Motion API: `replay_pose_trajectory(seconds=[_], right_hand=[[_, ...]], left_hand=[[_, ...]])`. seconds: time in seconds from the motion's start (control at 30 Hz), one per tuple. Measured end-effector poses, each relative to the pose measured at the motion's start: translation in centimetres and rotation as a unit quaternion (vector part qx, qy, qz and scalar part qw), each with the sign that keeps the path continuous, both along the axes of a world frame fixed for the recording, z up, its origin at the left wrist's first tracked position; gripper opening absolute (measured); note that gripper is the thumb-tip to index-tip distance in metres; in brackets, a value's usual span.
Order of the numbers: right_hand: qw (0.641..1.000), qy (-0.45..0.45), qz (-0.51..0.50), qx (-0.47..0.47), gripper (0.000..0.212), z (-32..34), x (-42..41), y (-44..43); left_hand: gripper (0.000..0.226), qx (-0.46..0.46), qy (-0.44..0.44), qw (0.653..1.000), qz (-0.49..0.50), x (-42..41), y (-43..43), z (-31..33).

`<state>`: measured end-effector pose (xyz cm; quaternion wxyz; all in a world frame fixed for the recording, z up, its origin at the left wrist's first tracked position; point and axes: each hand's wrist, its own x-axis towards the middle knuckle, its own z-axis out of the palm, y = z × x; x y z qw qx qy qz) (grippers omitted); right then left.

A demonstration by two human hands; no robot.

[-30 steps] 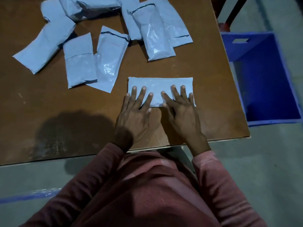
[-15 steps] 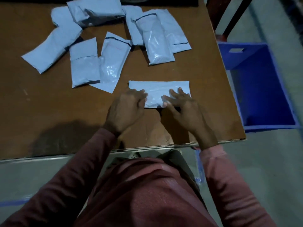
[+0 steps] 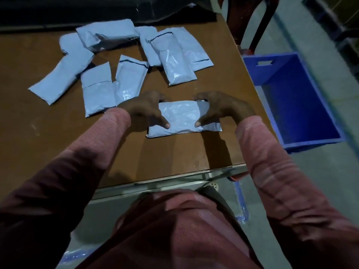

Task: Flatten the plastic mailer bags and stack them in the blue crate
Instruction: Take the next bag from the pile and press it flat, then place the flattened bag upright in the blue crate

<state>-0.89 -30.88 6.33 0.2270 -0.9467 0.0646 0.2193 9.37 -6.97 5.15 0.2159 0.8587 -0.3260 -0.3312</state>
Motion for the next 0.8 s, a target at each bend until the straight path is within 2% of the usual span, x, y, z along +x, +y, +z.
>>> replay_pose_trajectory(seconds=[0.13, 0.2, 0.27, 0.37, 0.5, 0.7, 0.8], right_hand=[[0.999, -0.032, -0.008, -0.012, 0.075, 0.9, -0.6, -0.6], [0.998, -0.058, -0.011, -0.015, 0.061, 1.3, -1.0, -1.1], [0.996, -0.086, -0.026, -0.025, 0.055, 1.8, -1.5, -1.7], [0.985, -0.150, -0.082, -0.026, 0.051, 2.5, -2.7, -3.0], [0.951, -0.251, -0.172, -0.048, 0.049, 3.4, -4.6, -5.0], [0.918, -0.286, -0.256, -0.102, 0.050, 4.0, -7.4, -10.1], [0.894, -0.312, -0.297, -0.125, 0.054, 4.0, -8.7, -13.6]], left_hand=[[0.073, -0.026, -0.052, 0.998, -0.007, 0.6, -0.9, 1.1], [0.072, -0.045, -0.084, 0.995, -0.014, 1.0, -1.5, 1.8], [0.065, -0.072, -0.104, 0.992, -0.026, 1.6, -2.2, 2.3], [0.056, -0.131, -0.115, 0.984, -0.031, 2.4, -3.7, 3.6], [0.047, -0.171, -0.174, 0.968, -0.051, 3.4, -7.7, 5.0], [0.044, -0.190, -0.255, 0.938, -0.137, 5.2, -18.1, 6.5], [0.044, -0.204, -0.324, 0.905, -0.186, 5.1, -24.0, 6.9]])
